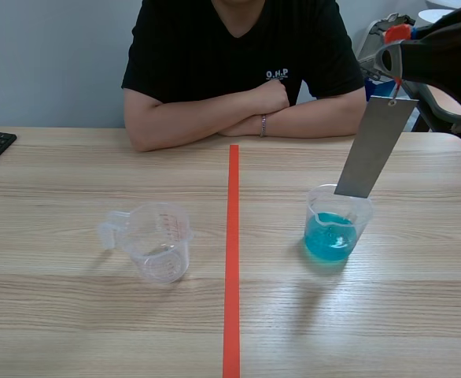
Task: Do the redox reaction experiment.
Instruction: 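Move the plate over the blue solution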
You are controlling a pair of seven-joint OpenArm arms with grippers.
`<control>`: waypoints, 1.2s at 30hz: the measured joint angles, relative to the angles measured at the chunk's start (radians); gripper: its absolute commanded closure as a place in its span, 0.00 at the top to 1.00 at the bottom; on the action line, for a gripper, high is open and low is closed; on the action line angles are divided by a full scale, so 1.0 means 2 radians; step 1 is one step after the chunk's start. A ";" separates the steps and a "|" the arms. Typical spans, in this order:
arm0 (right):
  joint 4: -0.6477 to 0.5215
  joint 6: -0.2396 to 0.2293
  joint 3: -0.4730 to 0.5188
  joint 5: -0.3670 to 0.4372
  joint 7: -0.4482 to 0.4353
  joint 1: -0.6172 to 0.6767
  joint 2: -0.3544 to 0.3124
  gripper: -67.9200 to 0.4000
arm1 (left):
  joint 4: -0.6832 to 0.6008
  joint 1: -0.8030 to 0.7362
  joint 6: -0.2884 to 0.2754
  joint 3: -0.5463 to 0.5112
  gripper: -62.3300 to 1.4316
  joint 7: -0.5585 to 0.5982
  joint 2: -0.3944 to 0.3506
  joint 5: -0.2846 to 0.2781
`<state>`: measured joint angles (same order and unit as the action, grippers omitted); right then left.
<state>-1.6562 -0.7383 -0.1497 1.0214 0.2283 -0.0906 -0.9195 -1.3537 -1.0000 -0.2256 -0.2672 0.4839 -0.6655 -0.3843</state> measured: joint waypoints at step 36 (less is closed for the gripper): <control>0.000 0.000 0.000 0.000 0.000 0.000 0.000 0.03 | 0.010 0.606 -0.127 0.403 0.09 -0.214 0.038 -0.068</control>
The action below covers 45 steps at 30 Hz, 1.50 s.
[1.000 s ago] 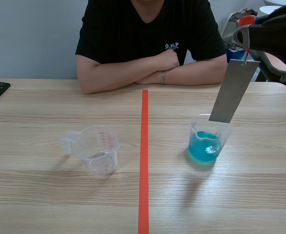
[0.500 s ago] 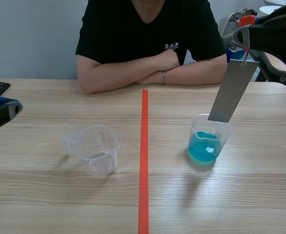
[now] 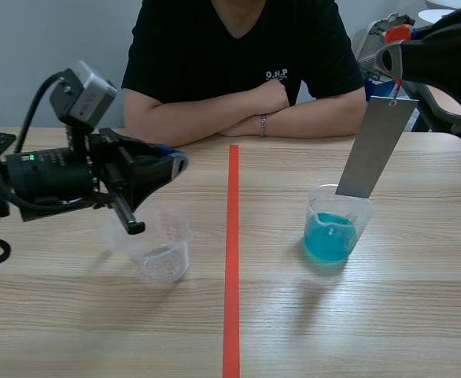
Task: Do the redox reaction experiment.
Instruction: 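Move the plate over the blue solution, then point at the plate with the left hand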
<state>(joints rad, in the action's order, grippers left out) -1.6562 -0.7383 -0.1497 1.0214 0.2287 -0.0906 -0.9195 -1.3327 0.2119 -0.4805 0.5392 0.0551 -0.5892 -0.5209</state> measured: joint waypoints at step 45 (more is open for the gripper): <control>0.000 0.000 0.000 0.000 0.000 0.000 0.000 0.03 | 0.153 0.107 0.039 0.102 0.09 -0.022 0.244 0.053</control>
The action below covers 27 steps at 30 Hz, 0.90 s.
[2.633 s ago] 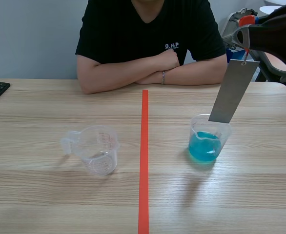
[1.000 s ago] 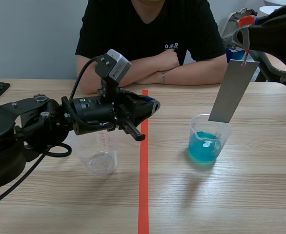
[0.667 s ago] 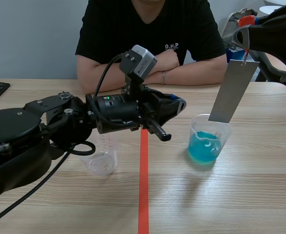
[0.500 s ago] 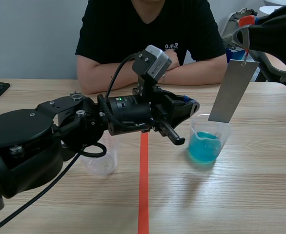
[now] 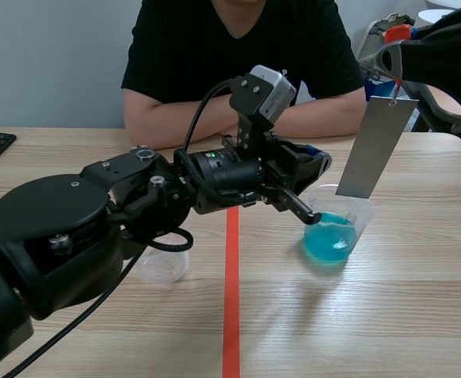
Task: Do the redox reaction experiment.
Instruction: 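Point at the plate with the left hand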
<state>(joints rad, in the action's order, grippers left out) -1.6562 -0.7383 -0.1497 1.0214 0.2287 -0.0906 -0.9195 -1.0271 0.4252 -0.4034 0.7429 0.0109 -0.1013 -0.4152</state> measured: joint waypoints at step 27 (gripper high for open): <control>0.000 0.000 0.000 0.000 0.000 0.000 0.000 0.03 | 0.015 0.005 0.000 0.000 0.09 0.003 0.009 0.004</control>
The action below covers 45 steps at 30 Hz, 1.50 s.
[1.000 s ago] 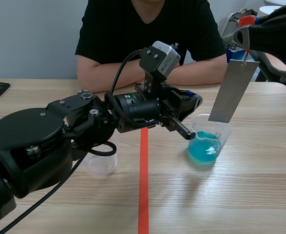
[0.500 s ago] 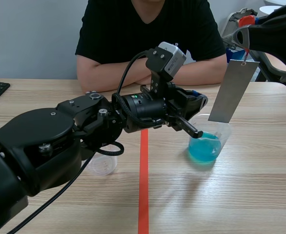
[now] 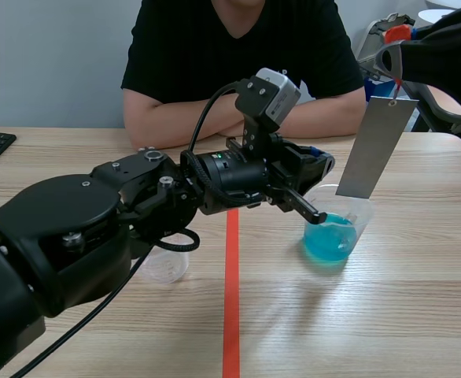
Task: Do the redox reaction experiment.
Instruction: 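Point at the plate with the left hand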
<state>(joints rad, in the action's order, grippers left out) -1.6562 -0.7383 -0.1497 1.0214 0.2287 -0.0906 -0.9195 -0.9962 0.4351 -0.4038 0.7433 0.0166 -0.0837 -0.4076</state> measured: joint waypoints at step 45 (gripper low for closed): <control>0.000 0.000 0.000 0.000 0.000 0.000 0.000 0.03 | 0.043 0.000 0.002 0.000 0.09 0.035 0.011 0.020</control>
<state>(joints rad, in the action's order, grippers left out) -1.6562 -0.7383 -0.1497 1.0214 0.2287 -0.0906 -0.9195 -0.9092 0.4351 -0.4004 0.7429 0.0872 -0.0608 -0.3672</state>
